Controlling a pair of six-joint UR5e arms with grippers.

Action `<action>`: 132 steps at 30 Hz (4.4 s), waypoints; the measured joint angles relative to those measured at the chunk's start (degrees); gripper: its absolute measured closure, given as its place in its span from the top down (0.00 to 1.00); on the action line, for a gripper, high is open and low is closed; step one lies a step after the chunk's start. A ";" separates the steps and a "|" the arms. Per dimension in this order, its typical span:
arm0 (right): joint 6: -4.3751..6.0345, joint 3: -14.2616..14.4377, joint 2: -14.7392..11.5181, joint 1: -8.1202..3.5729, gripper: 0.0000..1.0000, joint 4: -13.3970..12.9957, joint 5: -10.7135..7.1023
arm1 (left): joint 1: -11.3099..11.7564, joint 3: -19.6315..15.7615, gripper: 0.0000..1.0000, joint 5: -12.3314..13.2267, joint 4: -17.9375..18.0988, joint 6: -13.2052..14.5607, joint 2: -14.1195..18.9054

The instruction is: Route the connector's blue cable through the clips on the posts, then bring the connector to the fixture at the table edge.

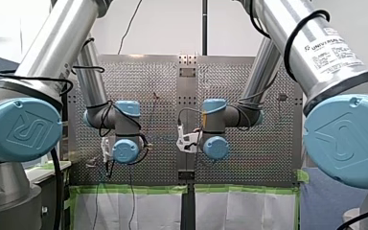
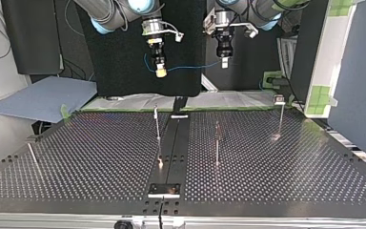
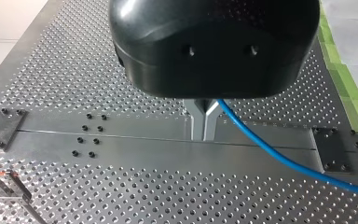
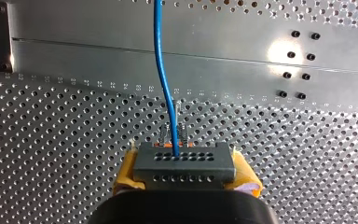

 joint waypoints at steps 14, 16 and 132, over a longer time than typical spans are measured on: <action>0.00 0.00 0.00 0.00 0.00 0.00 0.00 | 0.00 0.00 0.00 0.00 0.00 0.00 0.00; 0.00 0.00 0.00 0.00 0.00 0.00 0.00 | 0.00 0.00 0.00 0.00 0.00 0.00 0.00; 2.11 -15.41 -8.70 -3.87 0.00 22.58 -5.60 | 7.28 11.96 0.00 -0.56 -17.80 1.88 16.78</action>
